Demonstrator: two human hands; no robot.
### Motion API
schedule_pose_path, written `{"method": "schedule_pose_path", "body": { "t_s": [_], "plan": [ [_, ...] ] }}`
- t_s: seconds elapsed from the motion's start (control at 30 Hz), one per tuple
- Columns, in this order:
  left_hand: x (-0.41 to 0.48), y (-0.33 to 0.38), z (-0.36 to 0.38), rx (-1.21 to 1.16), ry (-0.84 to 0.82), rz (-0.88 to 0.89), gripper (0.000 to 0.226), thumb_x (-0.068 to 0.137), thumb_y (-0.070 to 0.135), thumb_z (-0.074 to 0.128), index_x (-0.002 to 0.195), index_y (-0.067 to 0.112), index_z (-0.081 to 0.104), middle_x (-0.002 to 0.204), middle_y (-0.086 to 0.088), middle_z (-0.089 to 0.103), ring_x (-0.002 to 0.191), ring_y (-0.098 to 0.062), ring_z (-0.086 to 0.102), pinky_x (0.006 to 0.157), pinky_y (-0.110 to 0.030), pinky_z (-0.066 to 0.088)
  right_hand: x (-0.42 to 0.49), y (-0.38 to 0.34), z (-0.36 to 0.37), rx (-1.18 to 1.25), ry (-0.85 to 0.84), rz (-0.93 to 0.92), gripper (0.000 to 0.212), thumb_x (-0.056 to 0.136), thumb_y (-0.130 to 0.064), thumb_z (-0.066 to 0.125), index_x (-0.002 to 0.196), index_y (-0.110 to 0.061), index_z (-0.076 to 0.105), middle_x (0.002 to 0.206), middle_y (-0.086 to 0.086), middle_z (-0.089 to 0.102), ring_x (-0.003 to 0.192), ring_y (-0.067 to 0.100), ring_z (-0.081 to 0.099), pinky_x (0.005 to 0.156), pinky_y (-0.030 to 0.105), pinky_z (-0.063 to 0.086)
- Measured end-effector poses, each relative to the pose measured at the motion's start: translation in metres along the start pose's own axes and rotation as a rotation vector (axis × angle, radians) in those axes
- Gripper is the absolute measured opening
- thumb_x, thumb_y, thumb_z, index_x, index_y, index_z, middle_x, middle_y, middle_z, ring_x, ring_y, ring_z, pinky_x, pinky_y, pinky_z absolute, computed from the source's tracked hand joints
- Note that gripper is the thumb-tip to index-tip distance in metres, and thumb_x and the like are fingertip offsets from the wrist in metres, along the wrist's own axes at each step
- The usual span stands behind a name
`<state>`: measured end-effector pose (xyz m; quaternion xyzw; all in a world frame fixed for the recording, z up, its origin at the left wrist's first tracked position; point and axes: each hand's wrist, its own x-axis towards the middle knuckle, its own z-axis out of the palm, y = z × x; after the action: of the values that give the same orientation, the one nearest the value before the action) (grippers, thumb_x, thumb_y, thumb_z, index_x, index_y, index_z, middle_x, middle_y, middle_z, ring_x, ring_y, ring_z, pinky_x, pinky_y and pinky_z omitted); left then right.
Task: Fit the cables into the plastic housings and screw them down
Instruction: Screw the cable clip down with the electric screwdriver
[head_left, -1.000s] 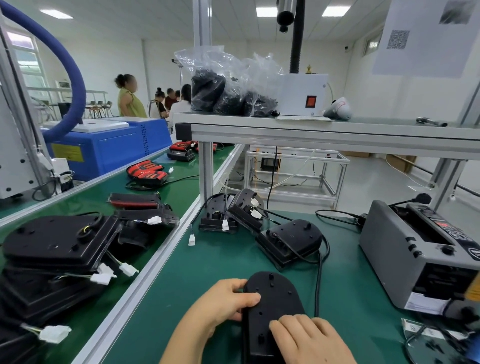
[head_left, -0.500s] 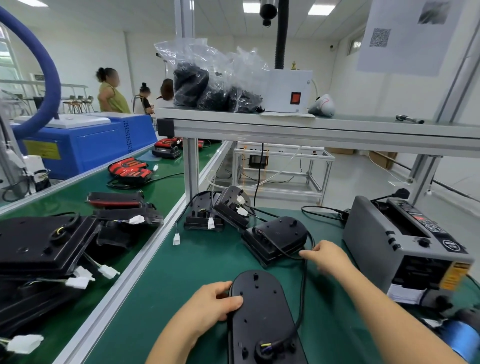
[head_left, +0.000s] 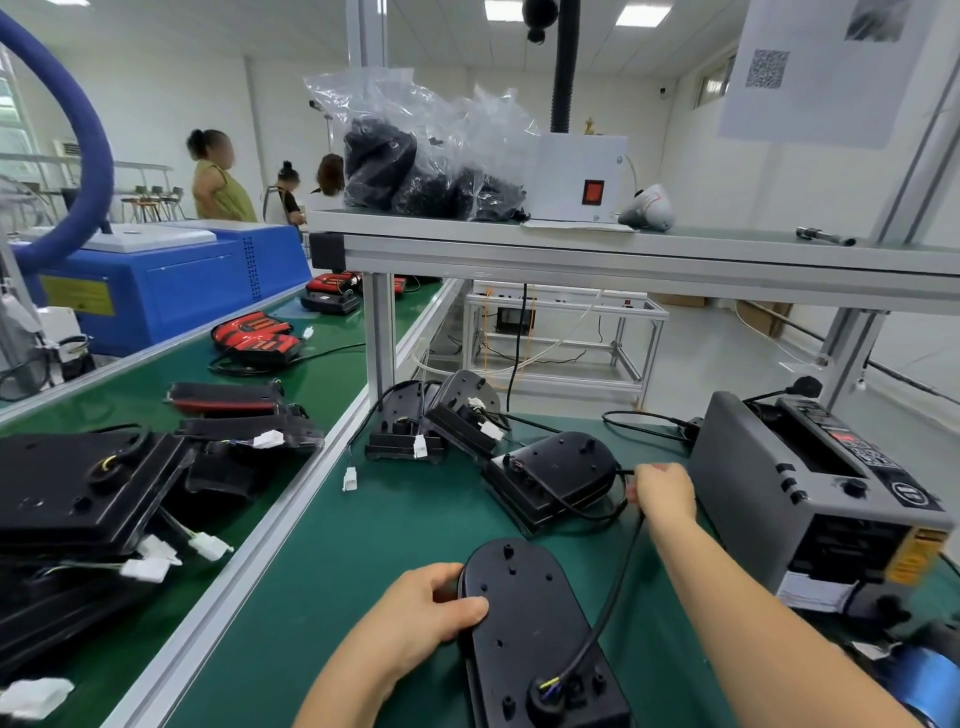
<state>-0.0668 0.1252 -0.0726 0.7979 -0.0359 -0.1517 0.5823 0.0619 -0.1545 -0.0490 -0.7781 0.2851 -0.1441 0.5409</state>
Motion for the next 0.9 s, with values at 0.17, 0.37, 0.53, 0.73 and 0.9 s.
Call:
{"method": "schedule_pose_path", "body": {
  "t_s": [0.17, 0.37, 0.53, 0.73, 0.9],
  "plan": [
    [0.000, 0.001, 0.001, -0.004, 0.002, 0.008, 0.019, 0.082, 0.024, 0.067, 0.100, 0.030, 0.071, 0.080, 0.015, 0.072, 0.067, 0.001, 0.060, 0.075, -0.020, 0.048, -0.018, -0.004, 0.006, 0.538, 0.107, -0.146, 0.038, 0.094, -0.001, 0.033, 0.127, -0.018, 0.042, 0.106, -0.007, 0.059, 0.092, 0.011, 0.059, 0.077, 0.030, 0.049],
    [-0.003, 0.006, 0.001, -0.011, -0.016, -0.003, 0.020, 0.085, 0.019, 0.066, 0.102, 0.029, 0.071, 0.087, 0.012, 0.074, 0.074, 0.002, 0.065, 0.071, -0.015, 0.046, -0.017, -0.010, -0.019, 0.573, 0.017, -0.077, 0.044, 0.096, 0.001, 0.032, 0.137, -0.014, 0.039, 0.114, 0.003, 0.060, 0.087, 0.015, 0.062, 0.062, 0.025, 0.048],
    [-0.007, 0.004, -0.008, 0.004, -0.109, -0.016, 0.024, 0.087, 0.014, 0.064, 0.105, 0.027, 0.071, 0.100, 0.007, 0.074, 0.091, -0.006, 0.068, 0.079, -0.018, 0.047, -0.033, 0.014, -0.041, 0.219, -0.192, -0.076, 0.040, 0.094, -0.002, 0.035, 0.129, -0.018, 0.045, 0.104, 0.001, 0.063, 0.083, 0.018, 0.064, 0.060, 0.027, 0.045],
    [-0.015, 0.004, -0.003, 0.069, -0.129, -0.014, 0.025, 0.090, 0.020, 0.059, 0.111, 0.029, 0.068, 0.103, 0.010, 0.073, 0.096, -0.009, 0.068, 0.092, -0.028, 0.049, -0.042, 0.047, -0.059, -0.262, -0.318, -0.184, 0.043, 0.094, -0.009, 0.047, 0.135, -0.020, 0.044, 0.119, -0.001, 0.060, 0.101, 0.017, 0.057, 0.078, 0.031, 0.044],
    [-0.021, 0.003, 0.003, 0.075, -0.069, -0.025, 0.023, 0.092, 0.028, 0.058, 0.113, 0.034, 0.063, 0.103, 0.017, 0.071, 0.089, -0.001, 0.067, 0.082, -0.020, 0.048, -0.050, 0.059, -0.061, -0.440, -0.369, -0.207, 0.050, 0.089, -0.008, 0.051, 0.136, -0.022, 0.046, 0.132, -0.001, 0.057, 0.114, 0.019, 0.056, 0.098, 0.036, 0.045]
  ]
}}
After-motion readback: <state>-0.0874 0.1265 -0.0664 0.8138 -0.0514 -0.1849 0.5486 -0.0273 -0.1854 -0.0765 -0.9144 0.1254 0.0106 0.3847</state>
